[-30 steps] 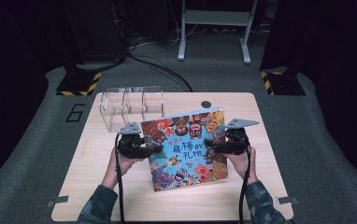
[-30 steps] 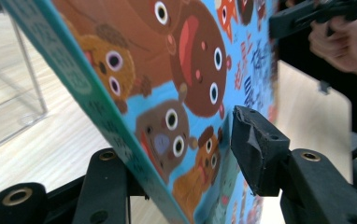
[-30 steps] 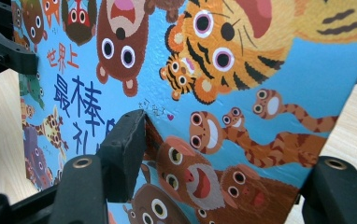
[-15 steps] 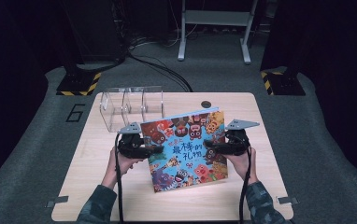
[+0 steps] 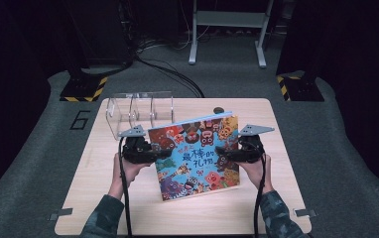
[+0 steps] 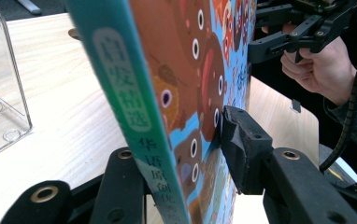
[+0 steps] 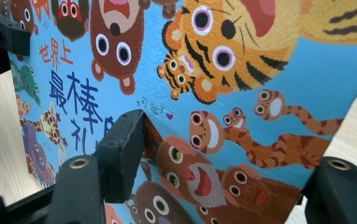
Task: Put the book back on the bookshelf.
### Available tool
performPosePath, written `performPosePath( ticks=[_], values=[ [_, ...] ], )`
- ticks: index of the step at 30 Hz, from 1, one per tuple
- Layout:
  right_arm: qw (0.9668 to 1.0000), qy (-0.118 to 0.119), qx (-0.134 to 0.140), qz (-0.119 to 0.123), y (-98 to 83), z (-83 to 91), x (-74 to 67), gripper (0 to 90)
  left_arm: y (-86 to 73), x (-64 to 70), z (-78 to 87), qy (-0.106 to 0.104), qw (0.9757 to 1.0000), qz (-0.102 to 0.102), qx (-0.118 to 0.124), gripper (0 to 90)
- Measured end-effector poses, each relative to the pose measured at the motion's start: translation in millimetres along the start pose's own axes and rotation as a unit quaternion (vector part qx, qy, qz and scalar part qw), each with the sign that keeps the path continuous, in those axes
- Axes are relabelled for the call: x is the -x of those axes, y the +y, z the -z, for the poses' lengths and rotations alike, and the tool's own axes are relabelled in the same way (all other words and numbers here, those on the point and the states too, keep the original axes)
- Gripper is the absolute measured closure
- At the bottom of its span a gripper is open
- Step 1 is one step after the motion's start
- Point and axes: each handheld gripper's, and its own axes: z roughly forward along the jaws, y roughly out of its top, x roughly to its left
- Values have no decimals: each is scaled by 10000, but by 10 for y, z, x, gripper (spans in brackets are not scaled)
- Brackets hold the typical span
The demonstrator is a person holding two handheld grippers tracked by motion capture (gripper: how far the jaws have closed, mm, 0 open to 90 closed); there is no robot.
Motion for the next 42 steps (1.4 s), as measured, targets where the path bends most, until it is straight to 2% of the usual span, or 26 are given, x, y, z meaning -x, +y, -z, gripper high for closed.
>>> performPosePath(
  ticks=[3,8,14,18,20,24,26,28,32,33,34,36,37,38,39,40,42],
  values=[
    [10000,56,49,13,1,2,18,370,20,15,11,-23,10000,-68,20,645],
    [9999,156,43,-29,4,9,59,355,34,24,22,-213,9997,-111,98,676],
    [9997,126,-27,-183,20,22,34,332,39,61,40,-215,9993,-261,125,686],
    [9998,183,-84,-90,29,48,34,343,37,55,55,-303,9989,-339,101,699],
    [9997,209,-87,-94,31,56,40,348,31,65,56,-346,9989,-297,111,704],
    [9995,287,-56,-109,13,100,54,375,32,61,61,-380,9984,-420,87,711],
    [9998,167,-73,-56,10,128,56,393,35,58,63,-392,9983,-431,63,715],
    [9997,232,-18,-74,-5,151,73,398,42,65,67,-417,9979,-484,47,721],
    [9998,168,-25,-77,-6,170,60,410,45,58,71,-438,9978,-507,2,724],
    [9999,118,-22,-50,-10,182,61,411,37,61,75,-436,9979,-483,-20,731],
    [10000,-74,-13,-34,-18,216,65,396,33,55,77,-405,9979,-497,-34,745],
    [9996,-247,31,-121,-38,261,100,371,18,35,80,-431,9979,-477,-17,755],
    [9992,-314,27,-261,-49,262,137,367,17,31,77,-438,9977,-521,2,757],
    [9992,-261,18,-297,-55,246,165,357,23,33,76,-462,9973,-563,4,758],
    [9989,-298,-49,-353,-56,211,189,330,29,42,75,-483,9973,-553,-3,759],
    [9985,-360,-80,-401,-53,172,212,308,40,41,77,-473,9969,-633,-27,760],
    [9986,-204,-34,-497,-33,107,247,290,49,37,77,-476,9966,-676,-65,760]
  ],
)
